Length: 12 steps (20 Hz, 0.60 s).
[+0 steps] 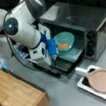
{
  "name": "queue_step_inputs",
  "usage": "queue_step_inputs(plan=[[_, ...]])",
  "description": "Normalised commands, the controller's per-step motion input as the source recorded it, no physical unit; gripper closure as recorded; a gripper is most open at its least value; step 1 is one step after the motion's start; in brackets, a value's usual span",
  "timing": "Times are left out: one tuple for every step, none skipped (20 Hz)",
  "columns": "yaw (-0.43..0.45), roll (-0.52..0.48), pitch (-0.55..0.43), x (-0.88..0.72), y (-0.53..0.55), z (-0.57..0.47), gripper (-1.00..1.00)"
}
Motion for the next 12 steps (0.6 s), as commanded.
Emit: queue_step_inputs(plan=[[0.034,-0.255,0.064,0.09,0.14,0.22,-1.00],[0.036,-0.237,0.061,0.10,0.14,0.19,-1.00],[0.030,-0.227,0.060,0.10,0.15,0.17,-1.00],[0.037,-0.212,0.055,0.10,0.14,0.15,-1.00],[0.030,-0.198,0.058,0.10,0.13,0.13,-1.00],[0.035,-0.177,0.058,0.10,0.12,0.12,-1.00],[0.038,-0.147,0.061,0.09,0.11,0.12,-1.00],[0.044,-0.117,0.062,0.09,0.11,0.12,-1.00],[0.049,-0.089,0.066,0.08,0.11,0.13,-1.00],[0.050,-0.060,0.071,0.07,0.11,0.13,-1.00],[0.043,-0.034,0.080,0.07,0.13,0.14,-1.00],[0.032,-0.022,0.084,0.07,0.15,0.14,-1.00]])
